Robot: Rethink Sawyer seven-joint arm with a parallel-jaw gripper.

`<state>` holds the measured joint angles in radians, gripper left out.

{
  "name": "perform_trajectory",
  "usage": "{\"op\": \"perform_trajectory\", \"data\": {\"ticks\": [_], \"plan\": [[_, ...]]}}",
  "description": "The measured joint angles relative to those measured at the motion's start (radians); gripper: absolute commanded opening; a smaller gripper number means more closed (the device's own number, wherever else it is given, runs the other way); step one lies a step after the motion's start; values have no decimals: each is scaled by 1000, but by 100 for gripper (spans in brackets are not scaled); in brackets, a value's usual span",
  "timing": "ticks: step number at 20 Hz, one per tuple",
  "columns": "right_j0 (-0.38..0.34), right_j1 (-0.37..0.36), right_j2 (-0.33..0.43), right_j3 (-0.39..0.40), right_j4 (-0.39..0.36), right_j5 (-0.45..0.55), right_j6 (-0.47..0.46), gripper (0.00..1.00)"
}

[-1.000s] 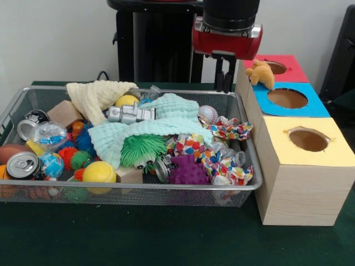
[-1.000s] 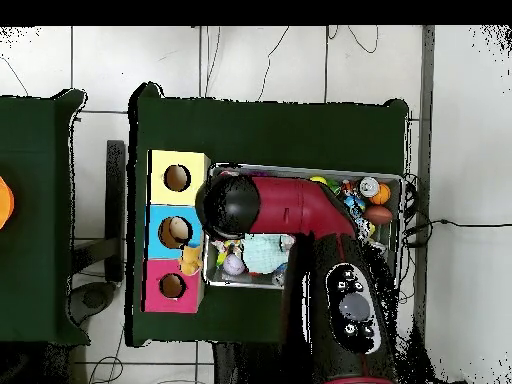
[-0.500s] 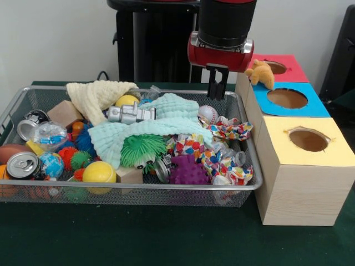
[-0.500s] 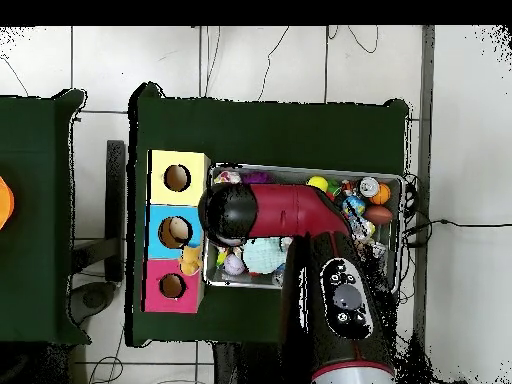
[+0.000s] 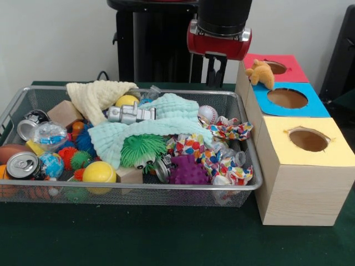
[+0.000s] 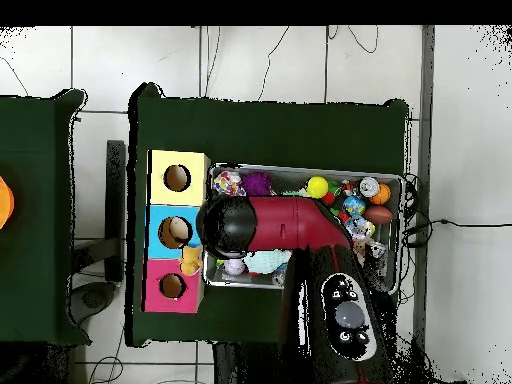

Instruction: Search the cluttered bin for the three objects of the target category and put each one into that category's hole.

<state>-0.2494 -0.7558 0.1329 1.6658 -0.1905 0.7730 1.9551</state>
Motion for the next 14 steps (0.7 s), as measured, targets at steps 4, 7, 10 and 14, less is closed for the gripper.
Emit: {"op": "perform_trajectory", "data": {"ticks": [4,7,10,14], "plan": [[-5,-23,0,13,-1,0,0,0],[-3,-34,0,13,-2,0,0,0],[-1,-39,0,14,-3,0,0,0],[9,-39,0,14,-4,0,0,0]]}}
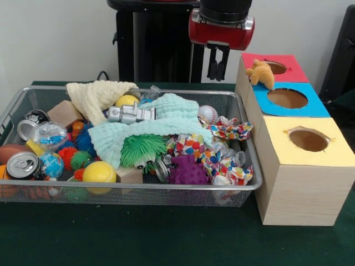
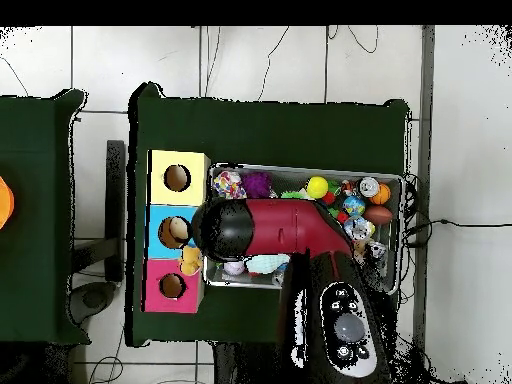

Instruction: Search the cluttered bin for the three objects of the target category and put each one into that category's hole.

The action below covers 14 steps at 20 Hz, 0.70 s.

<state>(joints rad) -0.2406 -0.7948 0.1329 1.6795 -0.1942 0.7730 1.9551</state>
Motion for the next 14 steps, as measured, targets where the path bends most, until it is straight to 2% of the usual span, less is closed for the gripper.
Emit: {"op": "perform_trajectory", "data": {"ticks": [14], "plan": [[88,4,0,9,0,-30,0,0]]}}
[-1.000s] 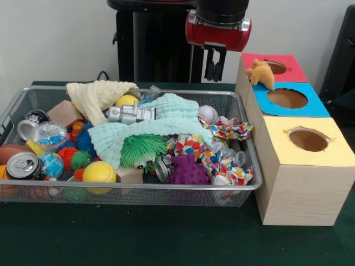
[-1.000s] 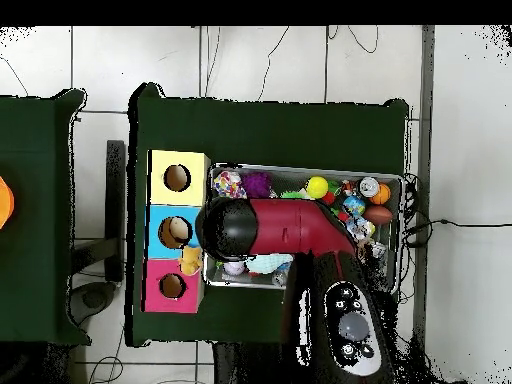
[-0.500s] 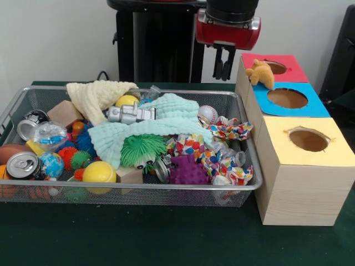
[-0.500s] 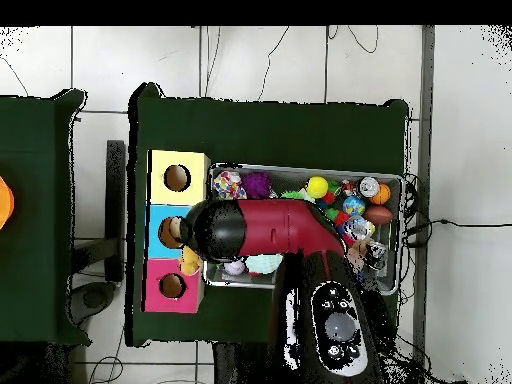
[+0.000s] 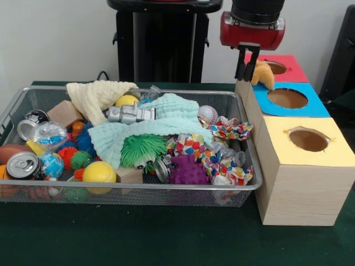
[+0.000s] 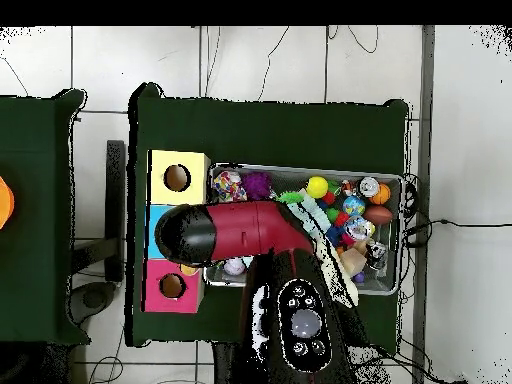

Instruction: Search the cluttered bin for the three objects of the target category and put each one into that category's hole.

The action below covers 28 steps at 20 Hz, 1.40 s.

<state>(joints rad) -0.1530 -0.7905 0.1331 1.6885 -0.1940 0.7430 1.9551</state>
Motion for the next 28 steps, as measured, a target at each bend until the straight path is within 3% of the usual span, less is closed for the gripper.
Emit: {"op": "perform_trajectory", "data": {"ticks": [9,17,28], "plan": [[14,6,0,14,0,-13,0,0],[-61,31,6,2,-1,-13,0,0],[-228,133,12,-169,-24,-12,0,0]]}}
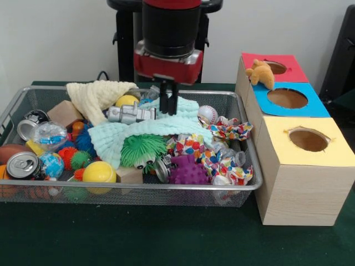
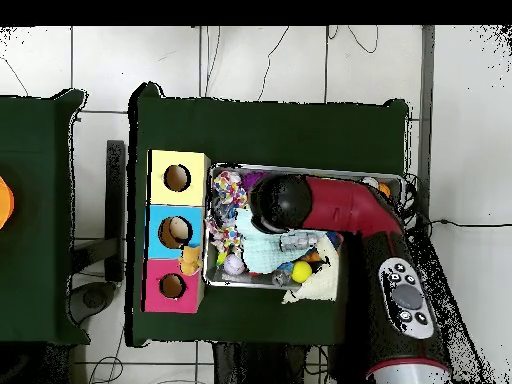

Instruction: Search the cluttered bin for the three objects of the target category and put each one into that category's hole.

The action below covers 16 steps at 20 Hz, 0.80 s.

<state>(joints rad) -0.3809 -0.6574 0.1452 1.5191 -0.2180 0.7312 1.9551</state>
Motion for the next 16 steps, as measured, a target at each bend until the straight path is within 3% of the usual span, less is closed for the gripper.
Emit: {"op": "perform_trajectory", "data": {"ticks": [6,16], "plan": [[-50,69,22,-123,-33,6,0,0],[-92,133,80,-250,-90,66,-7,0]]}}
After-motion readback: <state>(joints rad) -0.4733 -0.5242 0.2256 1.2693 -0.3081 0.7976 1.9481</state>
